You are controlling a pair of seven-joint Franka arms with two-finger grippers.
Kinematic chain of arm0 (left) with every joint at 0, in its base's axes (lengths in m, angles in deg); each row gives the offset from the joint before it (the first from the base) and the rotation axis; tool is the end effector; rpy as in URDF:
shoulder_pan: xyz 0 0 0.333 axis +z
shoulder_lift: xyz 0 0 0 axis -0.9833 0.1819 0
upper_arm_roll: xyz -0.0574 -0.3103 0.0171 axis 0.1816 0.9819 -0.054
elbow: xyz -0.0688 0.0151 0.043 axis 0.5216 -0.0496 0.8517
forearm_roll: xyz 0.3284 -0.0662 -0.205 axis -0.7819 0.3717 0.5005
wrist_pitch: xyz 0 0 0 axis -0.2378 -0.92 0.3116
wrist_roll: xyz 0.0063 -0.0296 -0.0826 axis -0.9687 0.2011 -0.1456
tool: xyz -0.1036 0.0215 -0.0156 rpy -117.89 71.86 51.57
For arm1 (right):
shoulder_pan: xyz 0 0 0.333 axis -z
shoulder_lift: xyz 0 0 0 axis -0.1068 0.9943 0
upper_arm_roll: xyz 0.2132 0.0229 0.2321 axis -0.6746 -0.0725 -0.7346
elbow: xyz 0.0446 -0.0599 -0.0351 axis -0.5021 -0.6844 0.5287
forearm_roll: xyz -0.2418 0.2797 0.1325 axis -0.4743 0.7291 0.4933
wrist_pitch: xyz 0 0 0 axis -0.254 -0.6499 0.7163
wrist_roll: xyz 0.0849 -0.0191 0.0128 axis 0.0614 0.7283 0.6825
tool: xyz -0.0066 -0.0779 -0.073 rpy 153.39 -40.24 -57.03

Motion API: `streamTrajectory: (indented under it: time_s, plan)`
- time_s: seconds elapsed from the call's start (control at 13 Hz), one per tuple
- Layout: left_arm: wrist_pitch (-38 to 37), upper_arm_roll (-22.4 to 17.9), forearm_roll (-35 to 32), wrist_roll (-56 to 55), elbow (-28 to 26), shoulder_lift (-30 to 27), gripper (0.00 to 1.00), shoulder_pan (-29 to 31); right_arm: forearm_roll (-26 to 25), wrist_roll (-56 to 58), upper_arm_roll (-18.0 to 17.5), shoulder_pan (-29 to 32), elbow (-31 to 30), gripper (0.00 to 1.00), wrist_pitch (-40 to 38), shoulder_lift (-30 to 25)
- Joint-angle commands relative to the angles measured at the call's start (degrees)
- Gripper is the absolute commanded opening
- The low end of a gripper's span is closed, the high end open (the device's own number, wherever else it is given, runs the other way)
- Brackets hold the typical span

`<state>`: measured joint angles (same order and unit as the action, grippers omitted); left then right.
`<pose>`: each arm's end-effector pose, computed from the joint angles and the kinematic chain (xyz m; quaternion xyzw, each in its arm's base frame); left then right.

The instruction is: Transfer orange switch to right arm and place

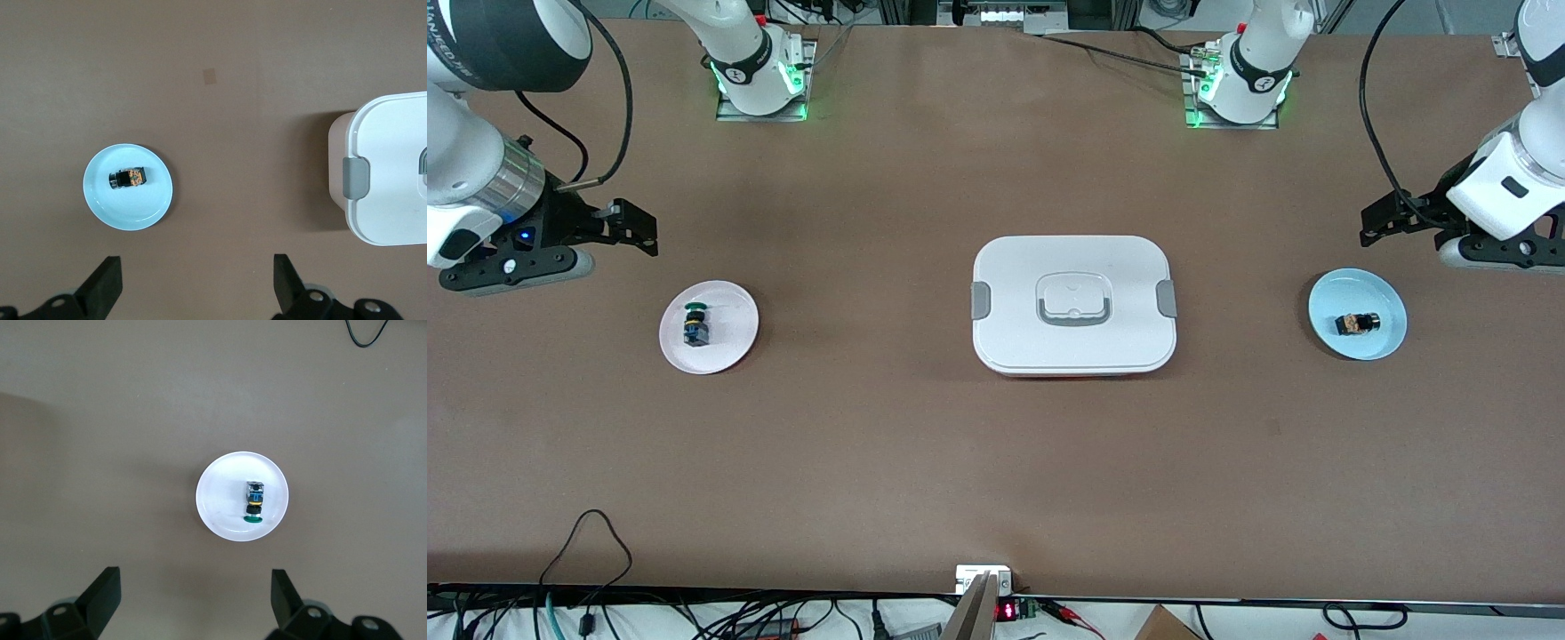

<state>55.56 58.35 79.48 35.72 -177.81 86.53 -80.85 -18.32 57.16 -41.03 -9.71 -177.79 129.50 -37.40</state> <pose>0.5555 -0.0115 0.5621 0.9995 -0.0202 -0.0225 0.0022 0.5840 0.0616 0.5549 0.9941 0.1067 -0.0176 0.0109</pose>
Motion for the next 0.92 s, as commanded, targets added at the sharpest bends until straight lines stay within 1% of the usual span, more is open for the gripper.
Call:
streamTrajectory:
  time_s: [0.0, 0.85]
  plan:
    - [-0.36, -0.26, -0.96, 0.11, 0.75, 0.2, 1.0, -0.51, 0.93, 0.1, 0.04, 0.29, -0.44, 1.0, 0.46, -0.58]
    - [-0.36, -0.26, -0.79, -0.68, 0.75, 0.2, 1.0, -0.51, 1.72, 0.1, 0.04, 0.55, -0.35, 1.0, 0.63, -0.67]
